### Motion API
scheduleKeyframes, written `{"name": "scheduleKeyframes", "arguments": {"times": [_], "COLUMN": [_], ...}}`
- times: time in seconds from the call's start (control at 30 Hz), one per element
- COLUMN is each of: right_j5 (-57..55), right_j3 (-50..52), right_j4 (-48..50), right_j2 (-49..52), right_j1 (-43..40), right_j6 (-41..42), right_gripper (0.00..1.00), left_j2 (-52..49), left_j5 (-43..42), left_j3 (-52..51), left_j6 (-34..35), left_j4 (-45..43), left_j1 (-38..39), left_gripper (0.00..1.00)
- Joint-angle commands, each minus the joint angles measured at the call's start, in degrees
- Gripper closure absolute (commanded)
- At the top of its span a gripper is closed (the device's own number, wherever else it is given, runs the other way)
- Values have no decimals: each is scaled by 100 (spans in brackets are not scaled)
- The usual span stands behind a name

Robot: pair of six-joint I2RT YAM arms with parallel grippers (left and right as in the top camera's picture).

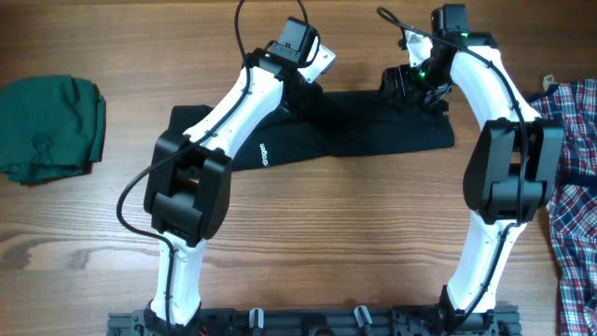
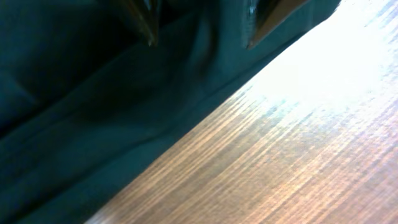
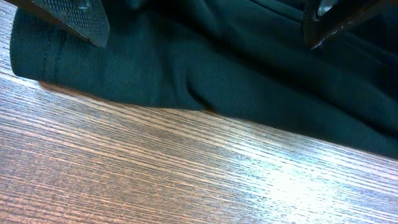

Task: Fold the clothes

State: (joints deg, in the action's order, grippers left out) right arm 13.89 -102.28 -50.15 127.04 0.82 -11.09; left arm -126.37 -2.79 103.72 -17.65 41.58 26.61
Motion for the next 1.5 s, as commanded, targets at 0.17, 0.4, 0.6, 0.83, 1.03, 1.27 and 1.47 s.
{"name": "scheduleKeyframes", "arguments": {"times": [0.17,0.4,0.6,0.83,1.03,1.27,1.47], "right_j5": [-37,-37,-37,-37,-39,-57,-55], "right_j3": [-35,-35,-35,-35,-35,-35,-35], "right_j4": [-24,-22,20,0,7,9,24], "right_j2": [-190,-190,-190,-190,-190,-190,-190], "right_j1": [-4,-4,-4,-4,-4,-4,-4], "right_j6": [76,76,76,79,74,70,70], "right_gripper": [0,0,0,0,0,0,0], "left_j2": [68,66,66,66,299,468,468], "left_j5": [354,352,352,352,354,354,20], "left_j3": [-37,-87,-396,-398,-396,-396,-398], "left_j6": [-149,-142,-142,-142,-122,-125,-120], "left_j4": [0,11,-114,-216,61,874,1631], "left_j1": [-13,-13,-13,-13,179,280,321], "left_gripper": [61,61,68,79,96,96,96]}}
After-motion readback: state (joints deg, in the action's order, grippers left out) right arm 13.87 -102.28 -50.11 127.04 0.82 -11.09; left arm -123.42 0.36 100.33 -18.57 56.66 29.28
